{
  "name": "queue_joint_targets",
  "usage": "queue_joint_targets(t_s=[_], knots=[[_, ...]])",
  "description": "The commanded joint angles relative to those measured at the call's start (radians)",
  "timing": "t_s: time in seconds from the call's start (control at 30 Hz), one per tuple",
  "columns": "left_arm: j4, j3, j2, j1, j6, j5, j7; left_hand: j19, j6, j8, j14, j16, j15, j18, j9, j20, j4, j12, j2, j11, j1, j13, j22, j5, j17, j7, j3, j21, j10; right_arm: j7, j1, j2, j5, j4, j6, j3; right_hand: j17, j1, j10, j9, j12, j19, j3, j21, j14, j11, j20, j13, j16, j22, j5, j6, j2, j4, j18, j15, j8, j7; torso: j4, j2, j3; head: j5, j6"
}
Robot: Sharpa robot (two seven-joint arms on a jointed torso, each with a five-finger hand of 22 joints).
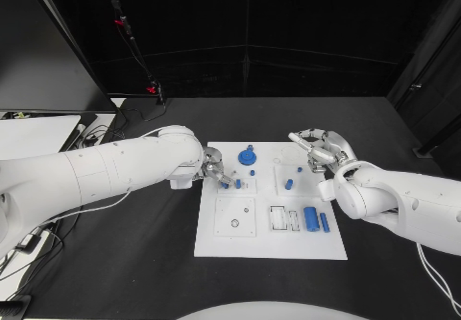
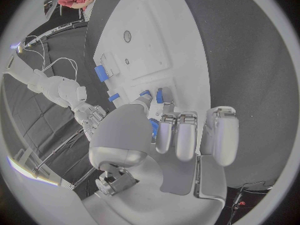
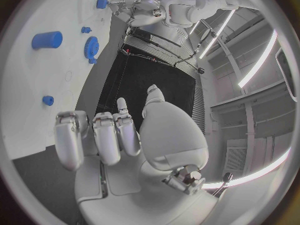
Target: Assemble the parts on the task board
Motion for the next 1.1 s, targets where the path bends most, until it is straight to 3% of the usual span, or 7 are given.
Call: queue_joint_targets(t_s=[0.03, 0.3, 0.77, 0.83, 0.97, 1.1], knots=[[0.001, -0.006, -0.006, -0.007, -0.004, -0.016, -0.004, 0.014, 0.002, 0.005, 0.105, 0.001, 0.0, 0.009, 0.002, 0.001, 0.0, 0.001, 0.004, -0.006, 0.004, 0.263, 0.229, 0.006, 0.263, -0.004, -0.009, 0.004, 0.108, 0.004, 0.002, 0.001, 0.001, 0.001, 0.001, 0.001, 0.263, 0.002, 0.106, -0.001, 0.003, 0.054, -0.001, -0.006, 0.102, 0.008, 0.007, 0.263, 0.002, 0.239, 0.005, 0.007, 0.006, 0.006, 0.009, 0.007, 0.001, 0.054, 0.0, 0.0, -0.0002, 0.001, -0.001], [0.003, -0.006, -0.011, -0.007, -0.024, -0.016, 0.023, 0.014, 0.003, 0.013, 0.105, 0.001, -0.001, 0.009, 0.007, 0.001, -0.001, 0.001, 0.006, -0.007, 0.005, 0.263, 0.229, 0.007, 0.263, -0.006, -0.013, 0.004, 0.108, 0.004, 0.002, 0.001, 0.001, 0.0, 0.001, 0.001, 0.263, 0.002, 0.106, -0.001, 0.003, 0.054, -0.001, -0.006, 0.102, 0.008, 0.007, 0.263, 0.002, 0.239, 0.005, 0.007, 0.006, 0.006, 0.009, 0.007, 0.001, 0.054, 0.0003, 0.0, -0.0002, 0.0, -0.001], [-0.001, -0.006, -0.009, -0.007, 0.012, -0.014, 0.013, 0.013, -0.025, 0.007, 0.105, 0.001, -0.002, 0.01, 0.0, -0.002, -0.002, 0.001, 0.015, -0.008, 0.027, 0.263, 0.228, 0.027, 0.263, -0.005, -0.019, 0.003, 0.108, 0.003, 0.002, 0.001, 0.001, 0.001, 0.0, 0.001, 0.263, 0.002, 0.106, -0.001, 0.003, 0.054, -0.001, -0.006, 0.102, 0.008, 0.007, 0.263, 0.002, 0.239, 0.005, 0.007, 0.006, 0.006, 0.009, 0.007, 0.001, 0.054, -0.0005, 0.0, -0.0002, 0.001, -0.002], [-0.002, -0.006, -0.009, -0.007, 0.016, -0.014, 0.01, 0.013, -0.028, 0.007, 0.105, 0.001, -0.003, 0.01, -0.004, -0.003, -0.002, 0.001, 0.018, -0.008, 0.044, 0.263, 0.228, 0.047, 0.263, -0.006, -0.016, 0.003, 0.108, 0.003, 0.002, 0.001, 0.001, 0.001, 0.0, 0.001, 0.263, 0.002, 0.106, -0.001, 0.003, 0.054, -0.001, -0.006, 0.102, 0.008, 0.007, 0.263, 0.002, 0.239, 0.005, 0.007, 0.006, 0.006, 0.009, 0.007, 0.001, 0.054, -0.0007, 0.0, 0.0, 0.001, -0.003], [-0.002, -0.006, -0.008, -0.007, 0.022, -0.013, 0.009, 0.013, -0.031, 0.011, 0.105, 0.001, -0.007, 0.01, -0.013, -0.006, -0.003, 0.001, 0.019, -0.013, 0.116, 0.263, 0.228, 0.146, 0.263, -0.011, 0.01, 0.003, 0.108, 0.003, 0.002, 0.001, 0.001, 0.001, -0.001, 0.001, 0.263, 0.002, 0.106, -0.001, 0.003, 0.054, -0.001, -0.006, 0.102, 0.008, 0.007, 0.263, 0.002, 0.239, 0.005, 0.007, 0.006, 0.006, 0.009, 0.007, 0.001, 0.054, -0.0006, 0.0, 0.0002, 0.0, -0.003], [-0.003, -0.006, -0.006, -0.007, 0.024, -0.013, 0.008, 0.014, -0.03, 0.018, 0.105, 0.001, -0.008, 0.009, -0.014, -0.007, -0.005, 0.001, 0.014, -0.015, 0.151, 0.263, 0.229, 0.166, 0.263, -0.013, 0.022, 0.003, 0.108, 0.004, 0.002, 0.0, 0.001, 0.001, -0.001, 0.001, 0.263, 0.002, 0.106, -0.001, 0.003, 0.054, -0.001, -0.006, 0.102, 0.008, 0.007, 0.263, 0.002, 0.239, 0.005, 0.007, 0.006, 0.006, 0.009, 0.007, 0.001, 0.054, -0.0002, 0.0, 0.0002, 0.0, -0.003]])
